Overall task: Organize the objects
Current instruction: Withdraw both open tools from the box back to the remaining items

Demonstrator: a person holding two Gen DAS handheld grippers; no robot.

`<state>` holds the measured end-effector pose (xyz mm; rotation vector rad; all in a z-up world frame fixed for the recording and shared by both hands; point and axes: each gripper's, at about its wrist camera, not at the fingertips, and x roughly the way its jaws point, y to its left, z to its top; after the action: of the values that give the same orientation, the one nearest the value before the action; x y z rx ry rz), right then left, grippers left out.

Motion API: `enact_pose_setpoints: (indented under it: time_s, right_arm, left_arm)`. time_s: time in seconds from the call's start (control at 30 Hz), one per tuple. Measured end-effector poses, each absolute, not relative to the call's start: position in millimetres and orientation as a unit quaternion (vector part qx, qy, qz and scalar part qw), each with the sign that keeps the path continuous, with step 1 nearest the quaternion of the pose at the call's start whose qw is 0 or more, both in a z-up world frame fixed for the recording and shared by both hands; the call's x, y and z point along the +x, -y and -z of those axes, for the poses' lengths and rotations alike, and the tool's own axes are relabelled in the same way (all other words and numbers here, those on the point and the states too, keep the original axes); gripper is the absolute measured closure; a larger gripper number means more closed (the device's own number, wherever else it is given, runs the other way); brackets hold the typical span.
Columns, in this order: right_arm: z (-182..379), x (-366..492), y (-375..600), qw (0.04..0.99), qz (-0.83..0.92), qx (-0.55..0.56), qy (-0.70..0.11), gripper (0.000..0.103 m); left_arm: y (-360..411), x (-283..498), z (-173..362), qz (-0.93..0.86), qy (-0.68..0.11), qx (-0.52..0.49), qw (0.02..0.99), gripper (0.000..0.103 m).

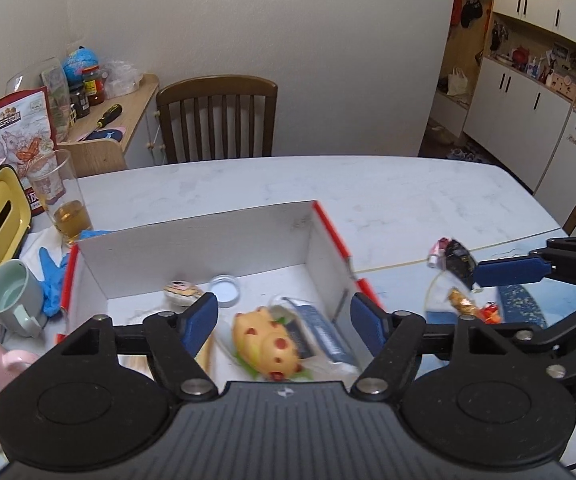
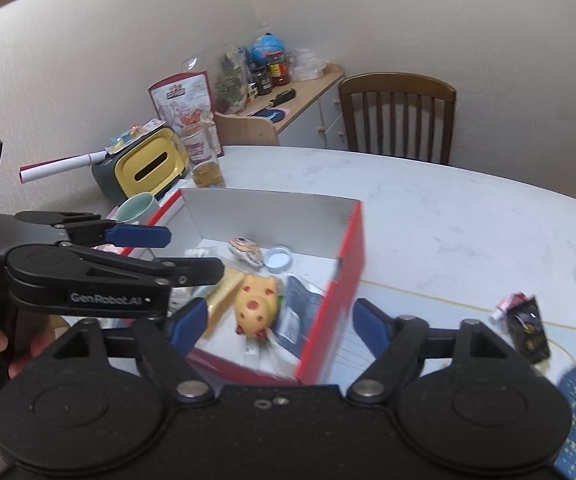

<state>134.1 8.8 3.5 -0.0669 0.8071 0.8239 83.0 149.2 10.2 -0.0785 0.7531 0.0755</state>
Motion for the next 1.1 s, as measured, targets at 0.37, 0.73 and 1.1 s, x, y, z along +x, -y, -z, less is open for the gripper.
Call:
enact_pose_setpoints:
  time_s: [0.37,0.73,1.1]
  right_arm:
    - [19.7,136.9,89.9,0.865,-0.33,-0.042,-0.375,0.007]
    - [59.9,154.8,151.6,0.868,-0.29,-0.064,-0.399,0.007]
    - [100.0,177.6,169.6,0.872,-0.276,-0.092,-0.395,0.007]
  left_arm:
    - [-76.9,93.1,3.8,-0.002,-0.369,-0.043,0.928,0.018]
    - [-5.1,130.2,36.0,0.033,-0.391,-0.053,0.918,0.002]
    - [38.0,183.2,78.6,0.025,-0.43,-0.062,0.9,0.002]
